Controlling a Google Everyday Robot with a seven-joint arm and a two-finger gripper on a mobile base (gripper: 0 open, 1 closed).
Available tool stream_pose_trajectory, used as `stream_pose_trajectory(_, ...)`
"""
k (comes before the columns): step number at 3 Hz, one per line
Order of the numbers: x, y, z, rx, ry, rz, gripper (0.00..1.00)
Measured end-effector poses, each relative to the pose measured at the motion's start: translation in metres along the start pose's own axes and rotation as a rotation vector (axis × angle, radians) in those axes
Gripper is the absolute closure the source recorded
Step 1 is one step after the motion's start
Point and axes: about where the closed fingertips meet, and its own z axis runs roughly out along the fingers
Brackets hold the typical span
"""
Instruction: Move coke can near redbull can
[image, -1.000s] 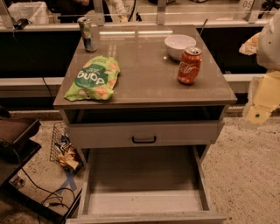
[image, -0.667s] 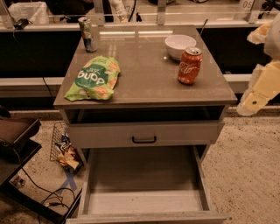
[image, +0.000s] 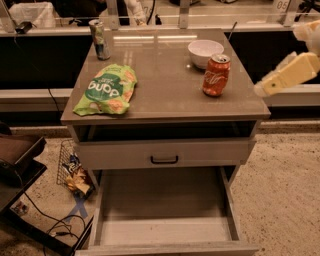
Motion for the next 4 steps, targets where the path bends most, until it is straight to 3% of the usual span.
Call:
stream_pose_trajectory(1, -0.008, -0.022, 0.025, 0.015, -0.198, 0.133, 0.00)
stream_pose_trajectory(2, -0.009, -0.029, 0.051, 0.029, -0.364, 0.253, 0.00)
stream_pose_trajectory(4, -0.012, -0.030, 0.072, 0.016, -0.411, 0.290, 0.00)
